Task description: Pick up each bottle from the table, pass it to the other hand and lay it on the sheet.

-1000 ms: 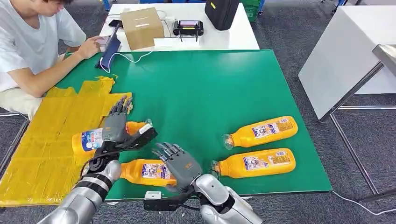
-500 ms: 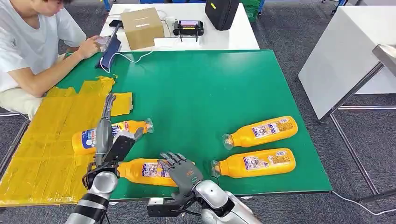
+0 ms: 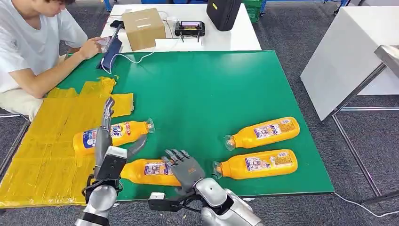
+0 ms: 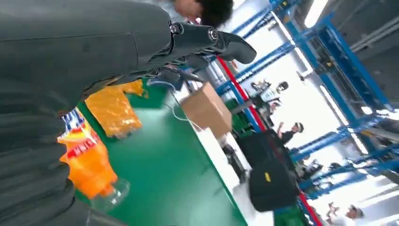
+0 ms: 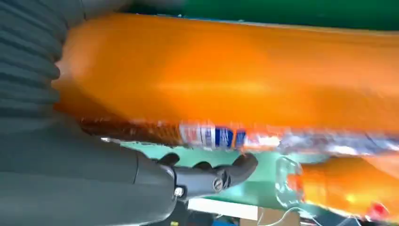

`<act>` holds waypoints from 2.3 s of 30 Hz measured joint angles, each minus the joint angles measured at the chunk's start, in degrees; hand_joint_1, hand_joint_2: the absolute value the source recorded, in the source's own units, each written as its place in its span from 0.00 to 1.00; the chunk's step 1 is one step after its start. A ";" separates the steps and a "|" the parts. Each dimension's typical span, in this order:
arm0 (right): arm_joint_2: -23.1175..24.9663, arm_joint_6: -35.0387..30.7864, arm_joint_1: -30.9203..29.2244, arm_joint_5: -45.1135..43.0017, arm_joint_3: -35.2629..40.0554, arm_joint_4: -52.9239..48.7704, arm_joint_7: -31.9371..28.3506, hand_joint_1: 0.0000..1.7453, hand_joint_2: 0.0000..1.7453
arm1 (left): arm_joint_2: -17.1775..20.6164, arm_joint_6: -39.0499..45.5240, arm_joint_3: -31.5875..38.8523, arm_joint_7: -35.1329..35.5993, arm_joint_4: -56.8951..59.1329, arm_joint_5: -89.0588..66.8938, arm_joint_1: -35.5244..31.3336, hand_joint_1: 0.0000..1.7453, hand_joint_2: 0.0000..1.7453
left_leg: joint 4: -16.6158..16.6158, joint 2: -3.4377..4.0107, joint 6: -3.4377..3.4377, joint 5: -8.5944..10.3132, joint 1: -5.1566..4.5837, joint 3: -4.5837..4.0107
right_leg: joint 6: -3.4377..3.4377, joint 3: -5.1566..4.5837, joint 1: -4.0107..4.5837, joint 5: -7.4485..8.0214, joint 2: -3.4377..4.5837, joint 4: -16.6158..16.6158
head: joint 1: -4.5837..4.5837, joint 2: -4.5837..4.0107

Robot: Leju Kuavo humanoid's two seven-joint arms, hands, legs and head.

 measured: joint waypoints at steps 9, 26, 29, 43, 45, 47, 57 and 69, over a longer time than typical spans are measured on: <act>1.88 1.29 -4.04 1.03 -0.15 7.20 0.26 0.93 1.00 | -0.13 -0.02 -2.19 -0.40 -1.66 0.98 0.12 0.00 1.00 | 0.00 0.00 -0.01 -0.01 0.00 0.23 | -0.03 0.14 0.00 -0.01 0.00 -0.02 | -0.02 0.00; 2.23 -12.63 -2.19 -2.97 -4.07 7.71 -4.83 1.00 1.00 | -0.13 -0.68 -3.29 -0.50 -3.04 2.63 1.55 0.00 1.00 | -0.02 -0.04 0.02 0.03 0.03 0.43 | -0.12 0.08 0.00 -0.05 -0.02 -0.02 | 0.09 0.00; 1.29 -21.82 3.02 -3.52 -8.93 -2.61 -8.46 1.00 1.00 | -0.11 -2.72 -3.46 -0.35 -4.81 3.41 3.02 0.00 1.00 | 0.02 -0.01 0.06 0.12 -0.02 0.00 | 0.13 0.02 -0.02 0.17 0.02 0.00 | 0.04 0.00; 7.90 -33.09 18.90 -17.81 -36.25 -37.68 -42.19 1.00 1.00 | 0.37 -9.12 -5.27 0.46 -6.43 10.16 4.73 0.00 1.00 | 0.00 -0.15 -0.04 -0.09 -0.03 -0.11 | 0.17 -0.11 -0.04 -0.03 -0.08 -0.02 | 0.09 0.00; 9.23 -33.09 19.43 -18.03 -38.65 -39.25 -43.08 1.00 1.00 | 0.39 -9.27 -5.36 0.76 -6.16 10.19 4.75 0.00 1.00 | 0.00 -0.06 -0.04 -0.09 -0.03 -0.10 | 0.15 -0.13 -0.04 -0.02 0.00 -0.02 | 0.09 0.00; 10.08 -33.09 20.30 -18.10 -39.99 -40.45 -43.16 1.00 1.00 | 0.39 -9.27 -5.38 0.81 -6.12 10.21 4.77 0.00 1.00 | 0.00 -0.06 -0.04 -0.09 -0.03 -0.11 | 0.15 -0.14 -0.05 -0.02 0.00 -0.02 | 0.11 0.00; 7.89 -31.88 19.15 -17.96 -35.86 -38.46 -32.16 1.00 1.00 | 1.29 -26.04 -7.09 2.05 -6.30 24.88 5.12 0.00 1.00 | -0.01 -0.06 -0.04 -0.10 -0.04 -0.13 | 0.15 -0.10 -0.04 -0.01 0.01 -0.02 | 0.09 0.00; 2.86 -24.50 13.64 -18.97 -20.06 -23.66 -29.02 1.00 1.00 | 3.06 -34.32 -10.00 1.86 -6.78 31.08 4.03 0.00 1.00 | 0.00 -0.05 -0.06 -0.08 0.02 -0.14 | 0.14 -0.13 0.00 -0.05 0.00 -0.01 | 0.11 0.00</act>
